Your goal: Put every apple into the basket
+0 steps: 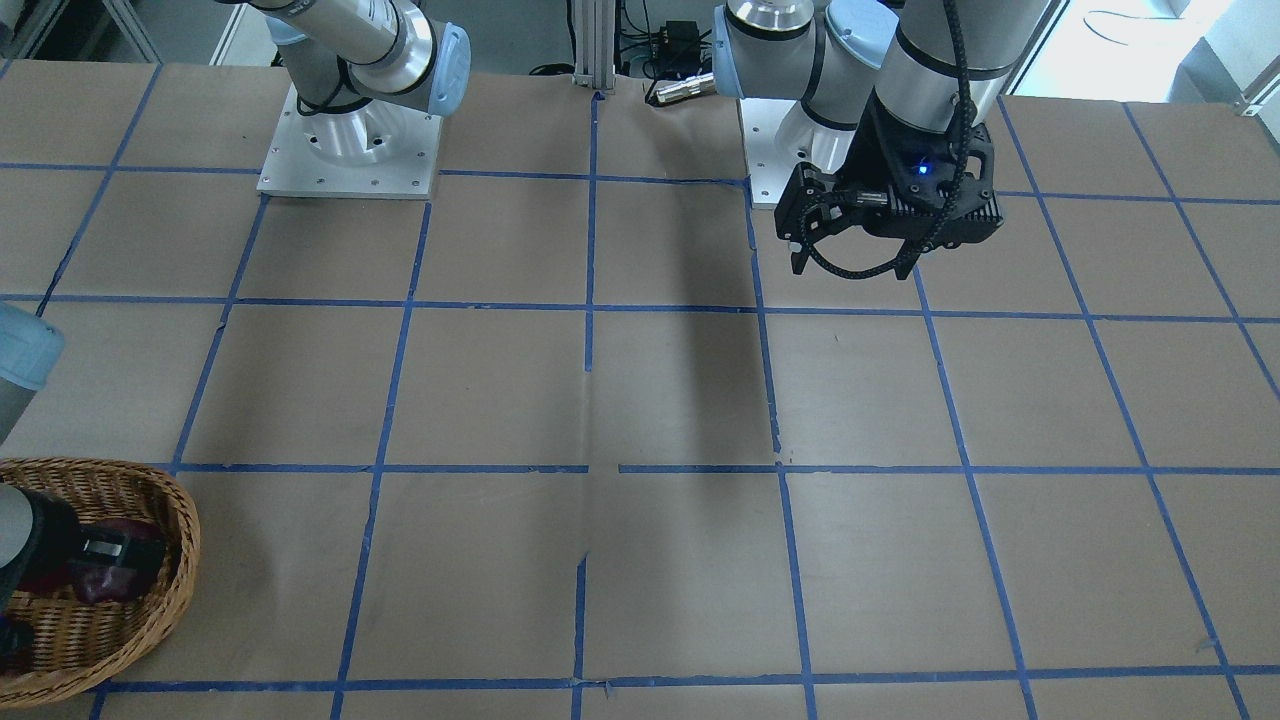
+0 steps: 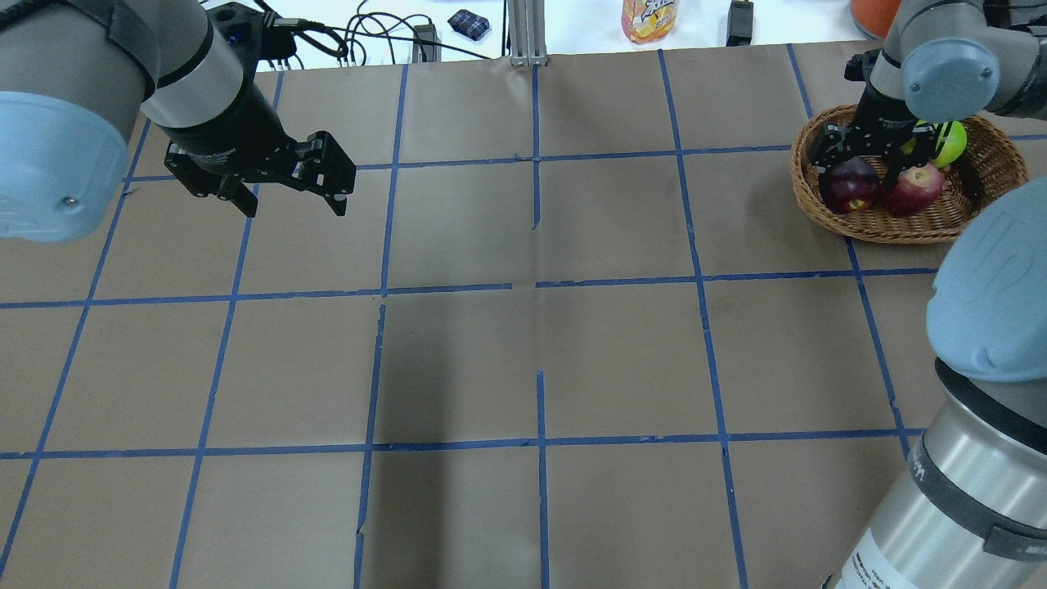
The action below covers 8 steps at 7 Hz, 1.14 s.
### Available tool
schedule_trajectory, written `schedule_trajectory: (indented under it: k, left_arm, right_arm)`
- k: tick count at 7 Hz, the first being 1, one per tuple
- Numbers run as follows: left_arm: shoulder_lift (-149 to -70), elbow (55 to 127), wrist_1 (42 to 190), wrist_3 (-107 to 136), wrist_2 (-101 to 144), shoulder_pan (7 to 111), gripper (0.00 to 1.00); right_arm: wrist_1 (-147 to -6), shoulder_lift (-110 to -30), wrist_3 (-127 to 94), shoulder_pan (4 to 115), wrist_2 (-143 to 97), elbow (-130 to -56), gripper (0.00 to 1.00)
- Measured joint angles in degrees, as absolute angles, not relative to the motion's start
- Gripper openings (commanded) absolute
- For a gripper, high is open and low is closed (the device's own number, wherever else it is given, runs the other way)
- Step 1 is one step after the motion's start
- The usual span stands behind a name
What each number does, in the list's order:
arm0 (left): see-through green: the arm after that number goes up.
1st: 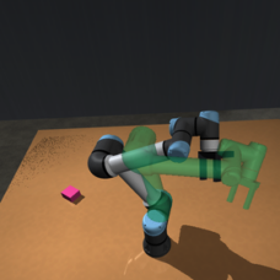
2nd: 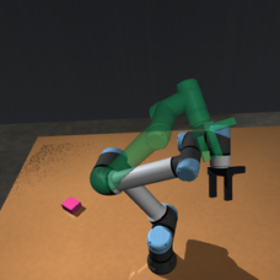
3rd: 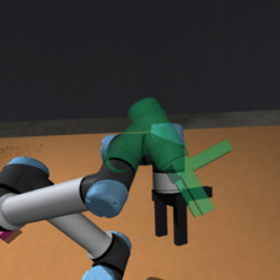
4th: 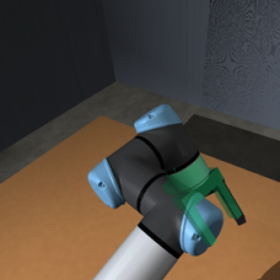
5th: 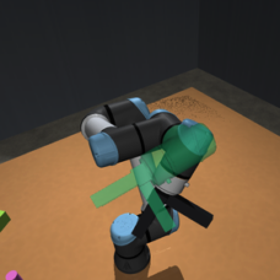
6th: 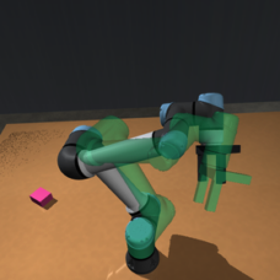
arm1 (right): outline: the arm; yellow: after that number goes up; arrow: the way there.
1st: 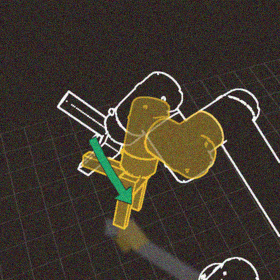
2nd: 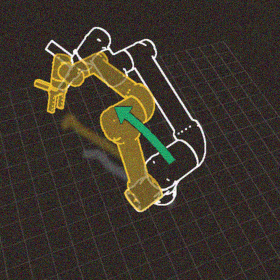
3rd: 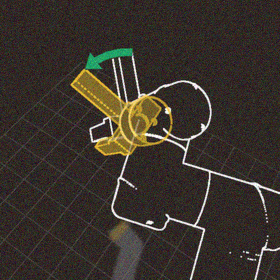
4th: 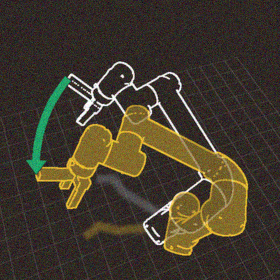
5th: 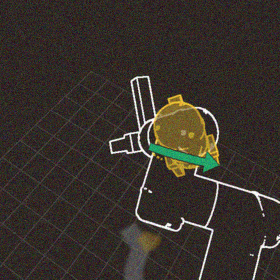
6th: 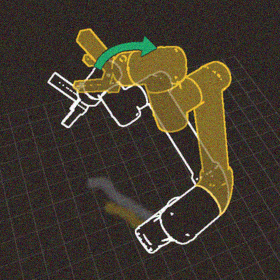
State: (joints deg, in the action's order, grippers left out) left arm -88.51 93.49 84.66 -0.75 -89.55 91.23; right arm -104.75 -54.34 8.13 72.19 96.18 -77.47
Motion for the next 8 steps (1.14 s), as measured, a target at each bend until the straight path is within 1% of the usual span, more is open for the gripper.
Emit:
schedule_trajectory:
  k: [1,2,4,7,8]
  left_arm:
    - [-88.55,93.51,84.62,-0.4,-89.57,91.23,1.0]
    - [-88.57,93.51,84.58,-0.23,-89.62,91.23,1.0]
    - [-88.58,93.43,84.5,-0.19,-89.65,91.23,1.0]
    - [-88.59,93.16,84.3,-0.26,-89.57,91.23,1.0]
    - [-88.59,93.09,84.29,-0.28,-89.54,91.21,1.0]
  right_arm:
    - [-101.2,-57.15,8.09,72.26,96.11,-77.16,1.0]
    - [-97.11,-61.86,7.83,72.6,95.9,-77.25,1.0]
    - [-88.78,-73.28,7.06,74.46,94.55,-79.43,1.0]
    - [-86.86,-88.51,1.63,81.48,93.34,-90.32,1.0]
    - [-87.58,-90.8,0.99,84.28,93.01,-92.79,1.0]
